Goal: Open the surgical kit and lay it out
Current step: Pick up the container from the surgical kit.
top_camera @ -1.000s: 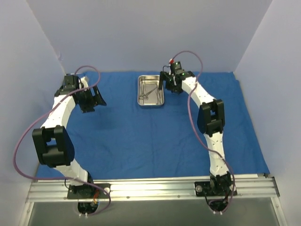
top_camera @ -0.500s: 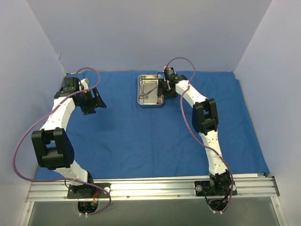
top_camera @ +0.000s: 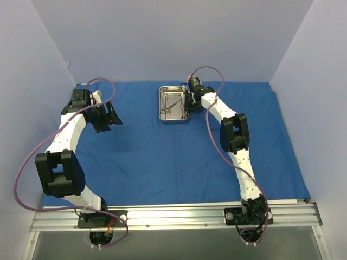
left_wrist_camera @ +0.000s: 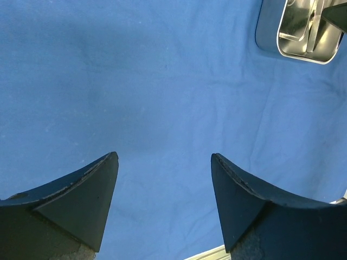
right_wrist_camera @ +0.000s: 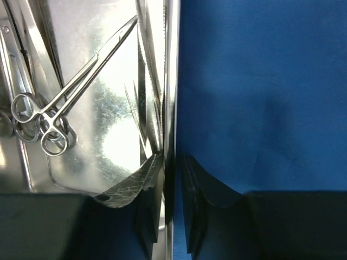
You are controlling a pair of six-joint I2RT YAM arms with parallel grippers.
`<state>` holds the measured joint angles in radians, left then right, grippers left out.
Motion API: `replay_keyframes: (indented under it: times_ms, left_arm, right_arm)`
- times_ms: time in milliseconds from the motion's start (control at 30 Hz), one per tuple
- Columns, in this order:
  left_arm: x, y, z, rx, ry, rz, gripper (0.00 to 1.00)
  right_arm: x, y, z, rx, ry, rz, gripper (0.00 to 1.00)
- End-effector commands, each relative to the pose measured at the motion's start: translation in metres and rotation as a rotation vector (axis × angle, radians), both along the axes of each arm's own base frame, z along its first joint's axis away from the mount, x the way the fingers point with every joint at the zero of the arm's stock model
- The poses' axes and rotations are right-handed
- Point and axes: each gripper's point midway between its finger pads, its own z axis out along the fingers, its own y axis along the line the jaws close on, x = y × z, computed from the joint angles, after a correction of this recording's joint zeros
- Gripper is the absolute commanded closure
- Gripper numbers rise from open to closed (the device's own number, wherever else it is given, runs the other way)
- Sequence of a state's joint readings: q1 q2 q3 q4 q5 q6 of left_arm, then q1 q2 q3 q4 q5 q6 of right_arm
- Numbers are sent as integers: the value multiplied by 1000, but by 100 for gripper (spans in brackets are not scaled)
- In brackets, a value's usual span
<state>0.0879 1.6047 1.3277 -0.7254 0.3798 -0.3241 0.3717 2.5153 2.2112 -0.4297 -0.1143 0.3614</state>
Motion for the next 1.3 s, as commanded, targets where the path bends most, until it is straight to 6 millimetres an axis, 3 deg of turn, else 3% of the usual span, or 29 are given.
replay_keyframes:
  times_ms: [0,133,300,433,633,833,933,967,1000,1067,1267]
  left_arm:
    - [0,-1,15,-14,-40,-15,22]
    - [4,-2,14,-27,-35,-13,23]
    - [10,-4,15,-39,-35,-11,22]
    - [14,-5,16,-53,-35,-10,22]
    - [21,-12,12,-79,-23,-17,22]
    - [28,-17,12,-88,-21,-25,22]
    - [31,-19,9,-95,-13,-29,22]
    - [31,-21,6,-101,-1,-33,22]
    - [32,-22,4,-104,4,-34,22]
    - [33,-25,2,-107,10,-42,22]
    - [38,-34,-7,-116,35,-65,24]
  right_arm:
    - [7,-2,15,14,-21,-7,85]
    - [4,0,20,28,-18,3,100]
    - [3,2,38,31,-44,9,100]
    - [2,0,68,35,-89,8,100]
    - [-6,4,97,74,-121,16,100]
    - [-20,5,108,121,-107,-1,100]
    - [-31,-4,120,128,-109,-46,100]
    - [-41,-12,106,116,-76,-68,100]
    - [-47,-18,122,131,-96,-88,100]
    - [-61,-31,117,151,-67,-142,100]
    - [-127,-95,92,100,52,-267,100]
